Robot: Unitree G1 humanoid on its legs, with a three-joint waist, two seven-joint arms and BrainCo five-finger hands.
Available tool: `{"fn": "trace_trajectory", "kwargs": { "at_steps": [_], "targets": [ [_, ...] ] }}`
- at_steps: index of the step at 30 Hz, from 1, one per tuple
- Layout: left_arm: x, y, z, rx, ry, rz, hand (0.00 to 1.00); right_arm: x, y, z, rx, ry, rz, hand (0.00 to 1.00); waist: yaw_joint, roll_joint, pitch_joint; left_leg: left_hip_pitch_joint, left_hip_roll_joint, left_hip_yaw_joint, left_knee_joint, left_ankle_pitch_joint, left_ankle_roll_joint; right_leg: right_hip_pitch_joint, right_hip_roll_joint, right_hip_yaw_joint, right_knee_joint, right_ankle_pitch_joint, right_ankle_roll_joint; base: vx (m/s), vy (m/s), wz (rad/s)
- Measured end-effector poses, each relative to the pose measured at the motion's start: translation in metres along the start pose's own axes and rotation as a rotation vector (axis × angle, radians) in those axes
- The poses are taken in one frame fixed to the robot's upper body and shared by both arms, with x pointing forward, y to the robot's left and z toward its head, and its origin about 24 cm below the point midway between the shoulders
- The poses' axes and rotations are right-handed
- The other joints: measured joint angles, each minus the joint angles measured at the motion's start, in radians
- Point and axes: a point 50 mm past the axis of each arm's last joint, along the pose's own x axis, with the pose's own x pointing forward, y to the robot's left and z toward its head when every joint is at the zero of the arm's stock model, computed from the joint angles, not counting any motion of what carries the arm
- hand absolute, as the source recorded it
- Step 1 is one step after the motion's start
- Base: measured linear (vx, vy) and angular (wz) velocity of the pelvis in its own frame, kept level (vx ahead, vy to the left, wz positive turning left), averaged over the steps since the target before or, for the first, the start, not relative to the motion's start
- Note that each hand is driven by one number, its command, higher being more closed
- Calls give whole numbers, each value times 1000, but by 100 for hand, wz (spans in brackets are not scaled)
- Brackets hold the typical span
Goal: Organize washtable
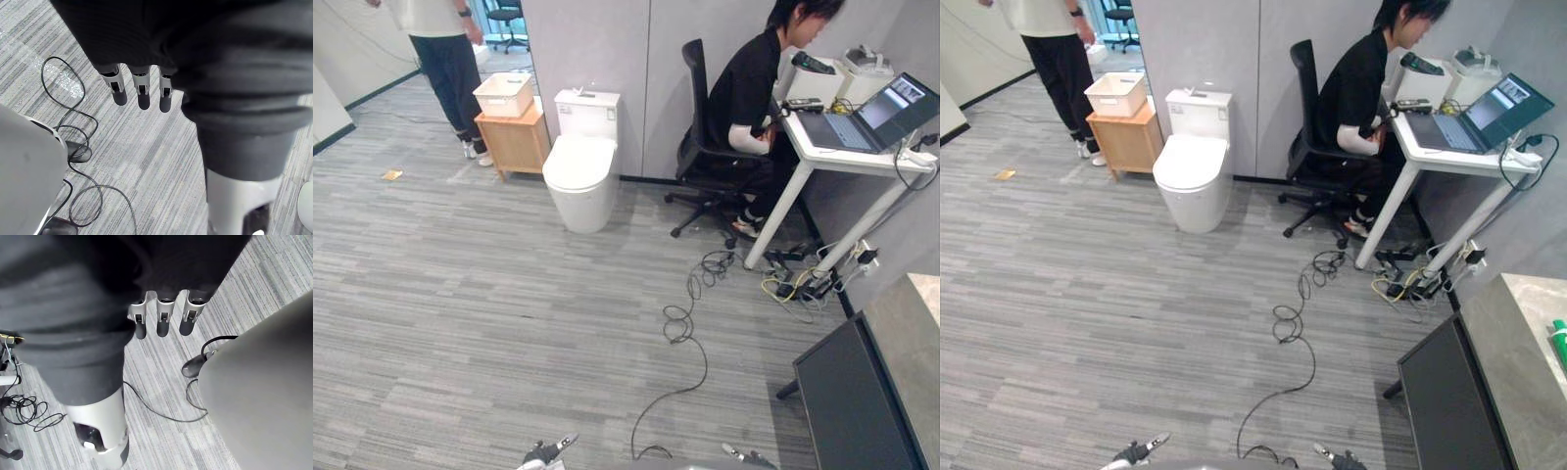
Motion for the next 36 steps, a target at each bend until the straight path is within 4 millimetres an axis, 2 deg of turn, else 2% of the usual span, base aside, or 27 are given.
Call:
{"fn": "trace_trajectory", "kwargs": {
  "at_steps": [5, 15, 20, 23, 24, 25, 26, 27, 28, 29, 30, 32, 33, 35, 36],
  "targets": [
    [0, 0, 1, 9, -2, -1, 0, 0, 0, 0, 2, 0, 0, 0, -1, -2, -4, -14, -1, 0, -4, 0, 0, -15, 0, 1, 0, 0, 0, 0, 0, -1],
    [1, 0, 4, 161, -7, -29, 0, 0, -2, -1, 32, 12, -5, 0, -7, -2, -25, -37, -4, -4, -14, 0, 0, -40, 2, 9, -14, 0, 0, 10, -12, -5],
    [1, -1, -1, 241, 20, -44, 0, 1, -1, 0, 37, 13, -3, 0, -50, 9, -31, -43, 1, -28, -8, 0, 0, -41, 10, 10, -16, -2, -3, 20, -32, -2],
    [2, -2, -1, 242, 27, -61, 0, 1, -6, 2, 38, 5, -14, 0, -60, 14, -23, -4, 17, -27, 10, -6, -10, 1, 20, 3, -7, -12, -17, 8, -60, 10],
    [2, -2, 0, 237, 23, -60, 0, 1, -10, 2, 35, 5, -22, 0, -60, 20, -17, -4, 33, -27, 74, -36, -38, 17, 28, 2, 22, -29, -26, 4, -50, 8],
    [2, -1, 0, 235, 22, -59, 0, 1, -10, 2, 35, 5, -25, 0, -60, 29, -10, -14, 44, -29, 123, -61, -51, 21, 34, 2, 41, -44, -31, -16, -70, 9],
    [2, 2, 2, 233, 13, -51, 0, 0, -11, 1, 37, 5, -26, 0, -61, 24, -6, -58, 70, -30, 256, -124, -81, 20, 45, 3, 87, -102, -34, -69, -57, 13],
    [2, 4, 1, 226, 8, -46, 0, 1, -13, 2, 45, 2, -32, 0, -63, 26, 0, -107, 92, -43, 385, -158, -88, 13, 57, 3, 114, -129, -39, -114, -49, 10],
    [2, 4, 6, 220, -15, -46, 0, 0, -16, 1, 62, 5, -41, 0, -62, 25, 5, -171, 108, -61, 534, -156, -90, 5, 69, 12, 145, -146, -44, -102, -25, -22],
    [1, 3, 9, 180, -30, -44, 0, 0, -20, 2, 75, 8, -55, 0, -40, 31, 30, -240, 129, -96, 703, -119, -136, 6, 89, 48, 175, -155, -54, -65, 1, -54],
    [2, 3, 10, 164, -34, -43, 0, 0, -22, 0, 76, 15, -60, 0, -34, 34, 36, -265, 140, -103, 749, -112, -129, 4, 91, 74, 176, -155, -58, -14, 17, -79],
    [2, 3, 10, 154, -34, -42, 0, 0, -25, 2, 99, 12, -71, 0, -32, 32, 37, -268, 144, -102, 717, -145, -84, 2, 95, 118, 170, -155, -59, 29, 59, -65],
    [1, 2, 11, 152, -37, -45, 0, 0, -28, 1, 136, 14, -87, 0, -43, 43, 56, -270, 156, -103, 643, -167, -80, 2, 96, 147, 155, -155, -59, 52, 127, -66],
    [1, 2, 12, 129, -43, -40, 0, -1, -30, -2, 153, 23, -97, 0, -54, 52, 72, -280, 183, -118, 488, -163, -85, -15, 97, 193, 140, -154, -58, 27, 189, -76],
    [1, 4, 9, 83, -36, -27, 0, -2, -32, -4, 150, 22, -102, 0, -54, 48, 71, -265, 185, -98, 393, -118, -96, -32, 87, 233, 122, -146, -45, 31, 225, -72]
  ]
}}
